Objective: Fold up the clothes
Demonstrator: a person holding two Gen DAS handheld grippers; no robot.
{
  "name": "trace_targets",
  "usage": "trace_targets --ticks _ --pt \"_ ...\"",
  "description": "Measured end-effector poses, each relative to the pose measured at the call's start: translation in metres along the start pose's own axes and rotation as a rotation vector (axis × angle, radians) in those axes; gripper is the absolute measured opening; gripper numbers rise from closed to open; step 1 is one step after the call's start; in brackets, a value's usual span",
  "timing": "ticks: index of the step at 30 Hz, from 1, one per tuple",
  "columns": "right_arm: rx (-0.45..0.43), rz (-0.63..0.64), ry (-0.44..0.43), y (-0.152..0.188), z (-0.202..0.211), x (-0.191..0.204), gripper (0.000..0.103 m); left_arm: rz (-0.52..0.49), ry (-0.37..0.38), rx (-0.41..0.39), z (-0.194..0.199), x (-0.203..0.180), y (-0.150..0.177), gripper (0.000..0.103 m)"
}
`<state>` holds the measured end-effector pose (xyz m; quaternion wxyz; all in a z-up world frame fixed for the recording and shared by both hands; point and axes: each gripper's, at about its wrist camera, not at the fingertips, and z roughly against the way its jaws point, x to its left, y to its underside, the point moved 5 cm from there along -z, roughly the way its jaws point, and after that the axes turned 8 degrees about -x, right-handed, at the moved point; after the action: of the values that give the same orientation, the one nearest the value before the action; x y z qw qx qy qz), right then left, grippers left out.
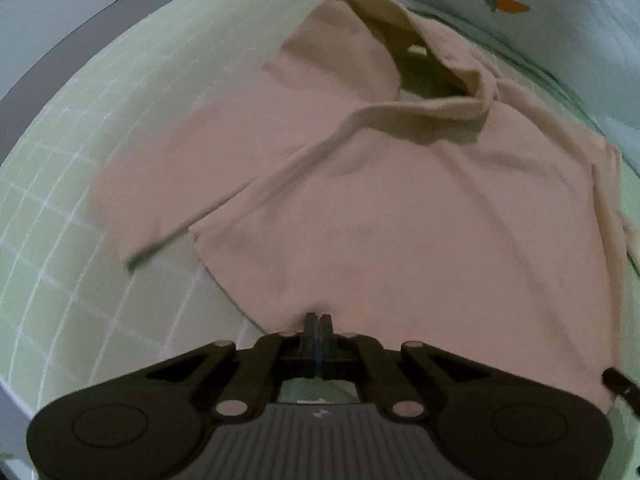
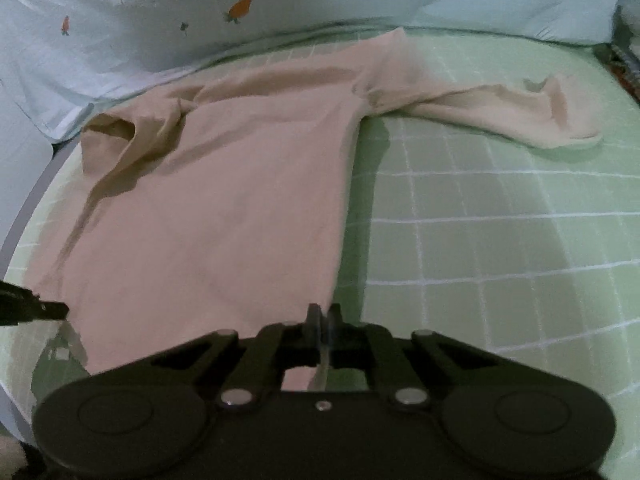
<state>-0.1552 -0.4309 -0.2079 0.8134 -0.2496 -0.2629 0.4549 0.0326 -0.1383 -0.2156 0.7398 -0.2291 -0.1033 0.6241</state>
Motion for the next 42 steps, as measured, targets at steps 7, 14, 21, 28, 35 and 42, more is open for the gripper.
trace_targets --ticks 7,14,21,28,35,42 --pt "0.051 0.024 0.066 0.010 0.033 -0.046 0.003 0.056 0.007 0.059 0.029 -0.011 0.052 0.000" --pt "0.091 0.069 0.150 0.007 0.028 -0.059 0.021 0.195 -0.023 0.003 0.050 0.009 0.056 0.015" --pt "-0.058 0.145 0.173 -0.026 0.026 -0.021 0.085 0.266 -0.126 -0.070 0.053 0.061 0.009 0.055" --pt "-0.051 0.134 0.171 -0.029 -0.007 0.029 0.101 0.218 -0.197 -0.078 0.028 0.114 -0.044 0.074" --pt "0.020 0.080 0.216 -0.023 -0.040 0.063 0.101 0.108 -0.183 -0.062 -0.019 0.136 -0.081 0.072" --pt "0.078 0.139 0.250 -0.022 -0.056 0.091 0.101 -0.060 -0.101 -0.102 -0.031 0.110 -0.102 0.006"
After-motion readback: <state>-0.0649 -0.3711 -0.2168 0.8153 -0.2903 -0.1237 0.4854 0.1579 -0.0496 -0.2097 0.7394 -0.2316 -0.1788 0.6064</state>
